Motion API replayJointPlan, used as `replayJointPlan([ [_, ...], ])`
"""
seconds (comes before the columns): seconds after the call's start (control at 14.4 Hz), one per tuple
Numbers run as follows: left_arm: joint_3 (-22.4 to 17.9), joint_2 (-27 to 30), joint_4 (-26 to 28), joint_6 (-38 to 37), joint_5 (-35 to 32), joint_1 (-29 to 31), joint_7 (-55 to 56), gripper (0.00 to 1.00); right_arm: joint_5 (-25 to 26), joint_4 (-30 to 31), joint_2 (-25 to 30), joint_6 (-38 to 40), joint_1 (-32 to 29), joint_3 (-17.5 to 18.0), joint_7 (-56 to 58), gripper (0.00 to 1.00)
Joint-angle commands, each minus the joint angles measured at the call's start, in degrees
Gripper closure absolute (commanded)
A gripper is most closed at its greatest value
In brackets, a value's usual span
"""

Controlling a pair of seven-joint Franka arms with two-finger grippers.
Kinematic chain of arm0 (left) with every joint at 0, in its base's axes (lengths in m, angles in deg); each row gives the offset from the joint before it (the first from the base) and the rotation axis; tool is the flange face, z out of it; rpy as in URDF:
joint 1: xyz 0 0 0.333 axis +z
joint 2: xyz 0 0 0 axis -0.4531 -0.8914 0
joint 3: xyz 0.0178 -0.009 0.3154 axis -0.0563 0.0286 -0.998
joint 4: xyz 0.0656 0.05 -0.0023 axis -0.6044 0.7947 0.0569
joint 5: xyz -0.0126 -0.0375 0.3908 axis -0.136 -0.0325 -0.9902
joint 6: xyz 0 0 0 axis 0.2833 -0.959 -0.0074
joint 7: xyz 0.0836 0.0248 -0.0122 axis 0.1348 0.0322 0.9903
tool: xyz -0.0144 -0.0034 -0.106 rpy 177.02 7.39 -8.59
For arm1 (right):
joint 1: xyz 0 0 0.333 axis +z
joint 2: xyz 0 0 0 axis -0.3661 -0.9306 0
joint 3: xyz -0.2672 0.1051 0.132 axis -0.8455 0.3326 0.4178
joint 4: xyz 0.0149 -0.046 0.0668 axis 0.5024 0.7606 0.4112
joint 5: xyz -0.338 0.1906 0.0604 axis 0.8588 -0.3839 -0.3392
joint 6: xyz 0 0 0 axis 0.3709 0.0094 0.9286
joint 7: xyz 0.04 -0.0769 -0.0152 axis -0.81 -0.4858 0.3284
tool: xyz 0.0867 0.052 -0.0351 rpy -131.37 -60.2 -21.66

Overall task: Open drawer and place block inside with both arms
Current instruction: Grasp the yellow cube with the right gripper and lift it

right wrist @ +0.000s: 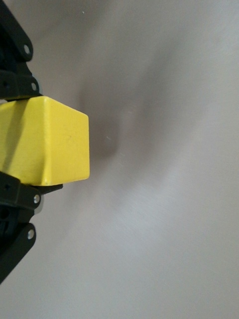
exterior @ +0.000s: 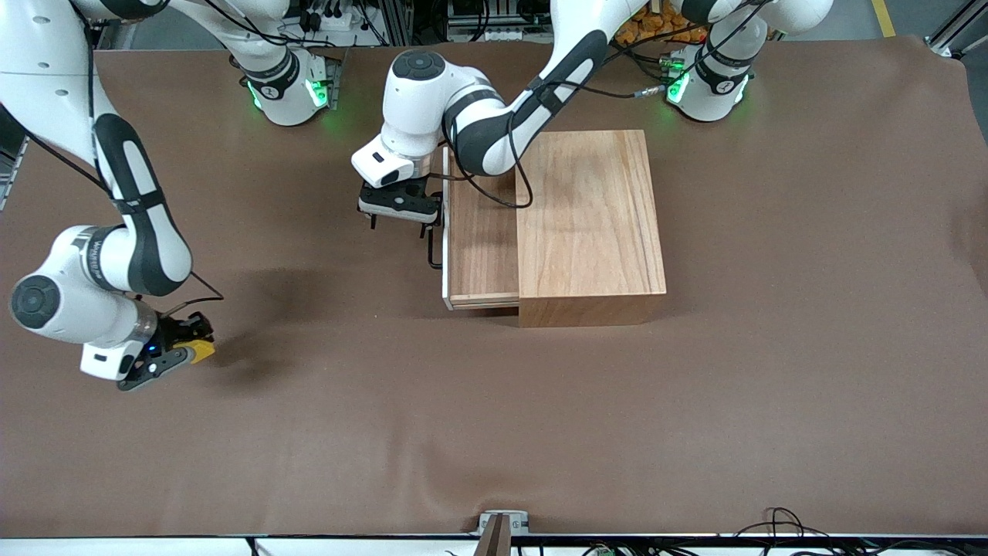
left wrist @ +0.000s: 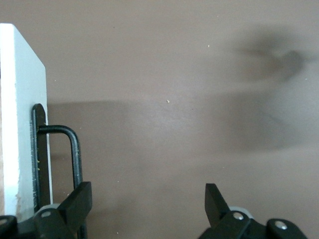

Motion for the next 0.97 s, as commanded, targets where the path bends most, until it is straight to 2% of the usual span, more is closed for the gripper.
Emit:
replayJointPlan([
  [0.0, 0.0, 2.3, 0.2, -3.3, 1.4, 0.0, 0.6, 0.0, -0.2, -5.2, 0.8, 0.4, 0.2, 0.6, 14.9, 0.86],
  [0.14, -0.4, 5.1, 0.2, -5.4, 4.4, 0.3, 0.5, 0.0, -0.3, -8.0, 0.8, 0.2, 1.2, 0.6, 20.3, 0.89],
  [0.35, -0.5, 8.9, 0.3, -9.0, 6.8, 3.3, 0.2, 0.0, -0.3, -9.8, 1.6, 0.5, 3.9, 0.6, 19.6, 0.99],
  [0.55, -0.3, 12.9, 0.5, -14.6, 8.6, 7.2, -2.5, 0.0, -0.7, -12.3, 2.3, 0.7, 5.3, 0.5, 18.4, 1.0],
  [0.76, -0.3, 14.2, 0.5, -17.3, 11.1, 10.6, -11.6, 0.0, -0.8, -17.7, 2.2, 9.8, 7.7, 0.5, 11.7, 1.0],
  [0.9, -0.3, 14.9, 0.6, -19.8, 11.5, 12.7, -14.7, 0.0, -0.3, -18.8, 2.2, 14.5, 9.7, 0.6, 4.5, 1.0],
])
